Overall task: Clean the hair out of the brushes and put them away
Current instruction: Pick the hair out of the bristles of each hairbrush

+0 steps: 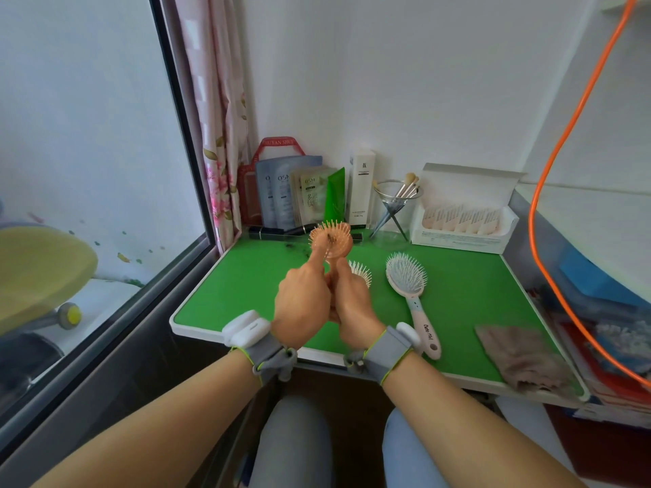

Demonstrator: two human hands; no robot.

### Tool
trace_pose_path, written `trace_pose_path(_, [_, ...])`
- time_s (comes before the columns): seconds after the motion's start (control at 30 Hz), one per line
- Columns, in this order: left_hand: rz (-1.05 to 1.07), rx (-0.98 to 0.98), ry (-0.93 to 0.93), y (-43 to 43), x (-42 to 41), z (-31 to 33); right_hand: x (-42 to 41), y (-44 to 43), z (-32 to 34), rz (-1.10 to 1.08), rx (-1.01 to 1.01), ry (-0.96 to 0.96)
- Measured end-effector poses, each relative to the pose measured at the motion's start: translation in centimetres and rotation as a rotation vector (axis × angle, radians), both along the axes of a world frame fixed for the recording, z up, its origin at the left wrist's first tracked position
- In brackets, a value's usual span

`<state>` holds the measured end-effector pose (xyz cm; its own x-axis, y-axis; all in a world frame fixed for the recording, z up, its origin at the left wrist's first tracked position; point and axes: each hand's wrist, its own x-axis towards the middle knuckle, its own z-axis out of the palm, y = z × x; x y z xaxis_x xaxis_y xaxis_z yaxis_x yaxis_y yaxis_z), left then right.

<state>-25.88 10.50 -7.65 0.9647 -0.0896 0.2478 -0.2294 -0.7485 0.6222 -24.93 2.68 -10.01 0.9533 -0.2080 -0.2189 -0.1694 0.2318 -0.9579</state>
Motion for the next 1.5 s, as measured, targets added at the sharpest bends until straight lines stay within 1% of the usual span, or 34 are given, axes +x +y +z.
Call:
trace_pose_path(0.17, [0.031, 0.031, -0.044, 0.2, 0.5, 0.5, -0.4, 0.3, -0.1, 0.007, -0.022, -0.006])
trace_pose_path(0.37, [0.063, 0.011, -0.120, 0.8, 0.9, 1.1, -0.5, 0.5, 0.0, 0.048, 0.003, -0.033])
trace_pose_path(0.5, [0.054, -0.059, -0.240, 1.3, 1.0, 2.7, -0.6, 0.7, -0.2, 0.081, -0.020, -0.053])
trace_pose_path(0.73, [0.067, -0.178, -0.437, 2.2, 1.1, 6.9, -1.2, 1.1, -0.6, 0.088, -0.073, 0.001])
trace_pose_path(0.8, [0.069, -0.169, -0.444, 2.5, 1.0, 7.5, -1.1, 1.4, -0.6, 0.086, -0.137, 0.001])
trace_pose_path(0.93, [0.071, -0.165, -0.413, 2.7, 0.5, 7.3, -0.9, 1.5, -0.7, 0.075, -0.343, -0.013])
trace_pose_path(1.1, [0.077, -0.178, -0.366, 3.3, 0.0, 6.1, -1.2, 1.8, -0.7, 0.103, -0.698, -0.086])
trace_pose_path(1.27, [0.106, -0.121, -0.314, 4.3, 0.2, 4.8, -1.2, 2.2, -0.9, 0.164, -0.983, -0.068])
trace_pose_path(1.37, [0.108, -0.075, -0.249, 5.0, 0.3, 3.9, -1.2, 2.4, -1.0, 0.178, -1.063, -0.050])
trace_pose_path(1.5, [0.137, -0.036, -0.181, 5.7, 0.9, 2.9, -1.2, 2.7, -0.8, 0.204, -1.094, -0.032])
